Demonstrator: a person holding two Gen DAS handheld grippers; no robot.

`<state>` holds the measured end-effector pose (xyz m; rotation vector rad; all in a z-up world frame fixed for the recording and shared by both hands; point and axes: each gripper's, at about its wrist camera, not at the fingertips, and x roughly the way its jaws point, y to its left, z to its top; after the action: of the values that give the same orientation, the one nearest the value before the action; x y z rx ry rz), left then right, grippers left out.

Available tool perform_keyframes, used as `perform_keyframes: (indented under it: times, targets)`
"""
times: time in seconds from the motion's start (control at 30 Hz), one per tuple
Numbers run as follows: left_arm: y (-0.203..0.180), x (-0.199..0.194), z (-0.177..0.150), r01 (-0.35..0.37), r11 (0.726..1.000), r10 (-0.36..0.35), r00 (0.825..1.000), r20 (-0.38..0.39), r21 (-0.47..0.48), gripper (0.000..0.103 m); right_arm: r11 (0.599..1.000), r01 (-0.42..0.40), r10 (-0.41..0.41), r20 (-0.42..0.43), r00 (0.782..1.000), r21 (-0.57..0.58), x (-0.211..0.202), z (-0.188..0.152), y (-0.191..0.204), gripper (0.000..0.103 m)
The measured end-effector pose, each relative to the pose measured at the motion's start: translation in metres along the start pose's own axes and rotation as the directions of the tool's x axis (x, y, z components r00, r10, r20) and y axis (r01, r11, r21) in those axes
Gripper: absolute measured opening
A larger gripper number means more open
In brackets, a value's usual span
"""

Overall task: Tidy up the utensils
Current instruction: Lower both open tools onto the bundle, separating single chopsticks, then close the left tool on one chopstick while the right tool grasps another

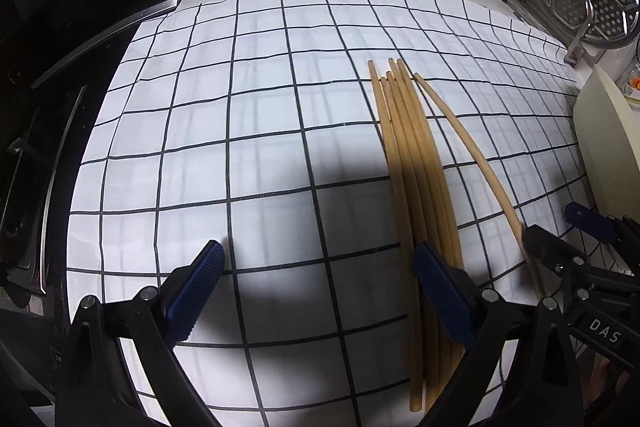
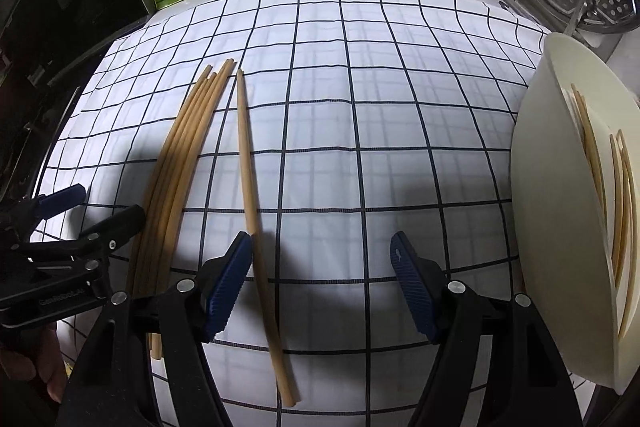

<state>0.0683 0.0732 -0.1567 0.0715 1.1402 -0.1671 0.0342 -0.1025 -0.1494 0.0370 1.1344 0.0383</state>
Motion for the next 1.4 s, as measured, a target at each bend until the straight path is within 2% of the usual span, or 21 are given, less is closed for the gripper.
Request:
perform_keyframes:
  times: [0.17,0.43,0.57,0.67,0.73,0.77,0.83,0.87,0.93,0.97,1.03,1.2,1.4]
  targets:
    - [0.001,0.003,-0.001,-0.037,0.999,0.038,0.999,-0.014,0.014,0.095,1.000,-0.008,0.008,0.006,1.000,0.002,0.000,0.003,0.001,0.068]
    - [0.009,0.005,0.004,-0.050,0.999,0.050,0.999,-0.002,-0.016,0.096,0.999,-0.006,0.007,0.016,1.000,-0.048,0.004,0.005,0.012,0.068]
    - [0.008,0.007,0.009,-0.047,0.998,0.048,0.999,0.016,-0.028,0.092,0.997,0.020,-0.019,0.018,1.000,-0.080,0.011,0.005,0.016,0.068]
    - [0.003,0.005,0.014,-0.037,0.999,0.037,0.999,0.037,-0.009,0.077,0.994,0.036,-0.032,0.034,0.999,-0.102,0.012,0.004,0.017,0.068]
    - [0.000,0.003,0.016,-0.029,1.000,0.029,0.999,0.044,0.006,0.061,0.992,0.043,-0.038,0.046,0.998,-0.122,0.011,0.004,0.020,0.067]
    - [-0.001,0.002,0.017,-0.027,1.000,0.026,0.999,0.045,0.011,0.057,0.991,0.043,-0.036,0.051,0.998,-0.131,0.011,0.004,0.021,0.065]
    - [-0.005,0.001,0.017,-0.020,1.000,0.019,0.999,0.050,0.024,0.044,0.990,0.022,-0.015,0.056,0.998,-0.140,0.010,0.004,0.023,0.053]
    - [-0.006,0.001,0.018,-0.017,0.999,0.015,0.999,0.052,0.029,0.034,0.990,0.015,-0.007,0.058,0.998,-0.143,0.010,0.003,0.025,0.050]
    - [-0.007,0.000,0.018,-0.012,0.999,0.010,0.999,0.052,0.033,0.012,0.988,-0.004,0.013,0.056,0.998,-0.153,0.009,0.003,0.029,0.035]
    - [-0.007,0.000,0.018,-0.010,0.999,0.008,0.999,0.051,0.034,0.007,0.987,-0.008,0.017,0.054,0.998,-0.158,0.009,0.003,0.031,0.030]
    - [-0.006,0.000,0.017,-0.006,0.999,0.004,0.999,0.046,0.033,0.007,0.985,-0.008,0.016,0.048,0.999,-0.170,0.008,0.004,0.035,0.007]
    - [0.001,-0.002,0.017,0.009,1.000,-0.009,1.000,0.016,0.017,0.007,0.991,-0.051,0.054,0.023,0.998,-0.121,0.006,0.007,0.029,0.006]
    - [0.008,-0.021,0.016,0.005,1.000,-0.005,1.000,0.020,0.005,0.008,0.991,-0.116,0.120,0.047,0.992,-0.070,-0.015,0.013,0.026,0.006]
